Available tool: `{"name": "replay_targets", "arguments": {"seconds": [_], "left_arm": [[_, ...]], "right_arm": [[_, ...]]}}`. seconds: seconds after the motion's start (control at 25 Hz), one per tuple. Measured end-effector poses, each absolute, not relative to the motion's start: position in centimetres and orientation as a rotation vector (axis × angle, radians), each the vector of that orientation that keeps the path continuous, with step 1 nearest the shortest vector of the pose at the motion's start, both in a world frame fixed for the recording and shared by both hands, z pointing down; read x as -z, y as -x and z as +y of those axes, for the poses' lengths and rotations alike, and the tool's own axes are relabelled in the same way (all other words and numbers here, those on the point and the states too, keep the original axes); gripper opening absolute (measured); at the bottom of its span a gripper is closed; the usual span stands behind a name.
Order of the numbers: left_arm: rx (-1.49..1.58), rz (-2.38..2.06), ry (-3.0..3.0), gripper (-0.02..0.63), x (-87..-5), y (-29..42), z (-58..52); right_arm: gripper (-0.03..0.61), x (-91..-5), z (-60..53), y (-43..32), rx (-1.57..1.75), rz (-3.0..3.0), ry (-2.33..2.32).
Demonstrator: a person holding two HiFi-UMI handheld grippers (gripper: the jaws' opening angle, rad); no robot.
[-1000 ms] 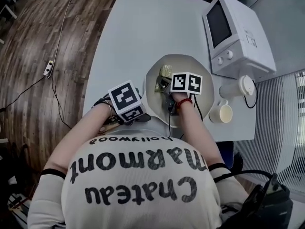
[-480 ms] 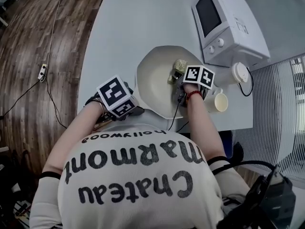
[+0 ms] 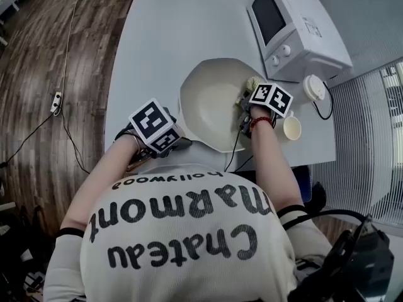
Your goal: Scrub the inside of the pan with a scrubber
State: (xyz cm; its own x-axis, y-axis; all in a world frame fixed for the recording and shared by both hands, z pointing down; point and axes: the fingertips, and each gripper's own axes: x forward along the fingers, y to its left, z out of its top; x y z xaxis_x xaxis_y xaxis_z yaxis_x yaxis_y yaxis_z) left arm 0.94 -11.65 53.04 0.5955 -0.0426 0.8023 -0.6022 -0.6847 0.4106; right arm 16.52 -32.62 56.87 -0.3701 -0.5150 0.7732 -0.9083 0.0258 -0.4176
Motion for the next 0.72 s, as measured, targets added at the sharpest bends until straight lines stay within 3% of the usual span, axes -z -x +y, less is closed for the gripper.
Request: {"name": "replay_targets", "arguments": {"seconds": [0.44, 0.72], "left_arm": [[-1.046, -0.571, -2.156, 0.284, -53.5, -0.8, -12.1], [-1.05, -0.564, -2.159, 0.284, -53.1, -1.3, -11.9]], "right_arm": [[0.063, -53.4, -32.8, -17.8, -1.315, -2.078, -1.534], [0.064, -50.7, -27.0, -7.1, -1.514, -2.392, -0.77]]}}
